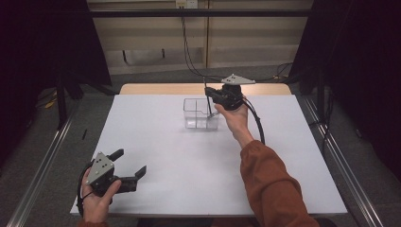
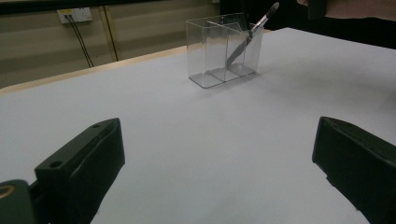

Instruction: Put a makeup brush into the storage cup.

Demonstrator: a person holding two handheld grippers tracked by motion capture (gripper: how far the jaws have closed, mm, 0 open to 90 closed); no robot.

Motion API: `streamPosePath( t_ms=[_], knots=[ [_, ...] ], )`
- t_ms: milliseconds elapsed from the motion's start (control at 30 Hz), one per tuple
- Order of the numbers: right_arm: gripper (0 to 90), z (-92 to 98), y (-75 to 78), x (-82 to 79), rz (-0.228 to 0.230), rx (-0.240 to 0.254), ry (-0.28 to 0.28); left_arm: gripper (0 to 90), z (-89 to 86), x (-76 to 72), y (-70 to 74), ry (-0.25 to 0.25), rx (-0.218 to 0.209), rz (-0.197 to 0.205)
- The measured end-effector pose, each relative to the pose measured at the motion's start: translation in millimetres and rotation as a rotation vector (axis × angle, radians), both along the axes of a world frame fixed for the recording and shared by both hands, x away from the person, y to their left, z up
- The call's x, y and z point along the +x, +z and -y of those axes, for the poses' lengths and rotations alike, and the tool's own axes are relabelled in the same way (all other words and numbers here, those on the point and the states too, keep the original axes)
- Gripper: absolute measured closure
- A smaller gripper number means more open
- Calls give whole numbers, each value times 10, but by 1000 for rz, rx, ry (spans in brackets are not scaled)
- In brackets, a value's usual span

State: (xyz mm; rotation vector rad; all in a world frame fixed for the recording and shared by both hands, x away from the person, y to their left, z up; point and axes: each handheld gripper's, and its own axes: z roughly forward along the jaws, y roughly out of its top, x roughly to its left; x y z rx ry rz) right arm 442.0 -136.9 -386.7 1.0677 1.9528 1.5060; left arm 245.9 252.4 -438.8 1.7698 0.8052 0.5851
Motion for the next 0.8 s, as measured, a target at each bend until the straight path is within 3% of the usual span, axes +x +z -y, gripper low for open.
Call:
streamPosePath(
  t_ms=[800],
  knots=[
    [864, 84, -63, 26, -99, -71, 28, 23, -3, 2, -1, 7, 1, -1]
  ],
)
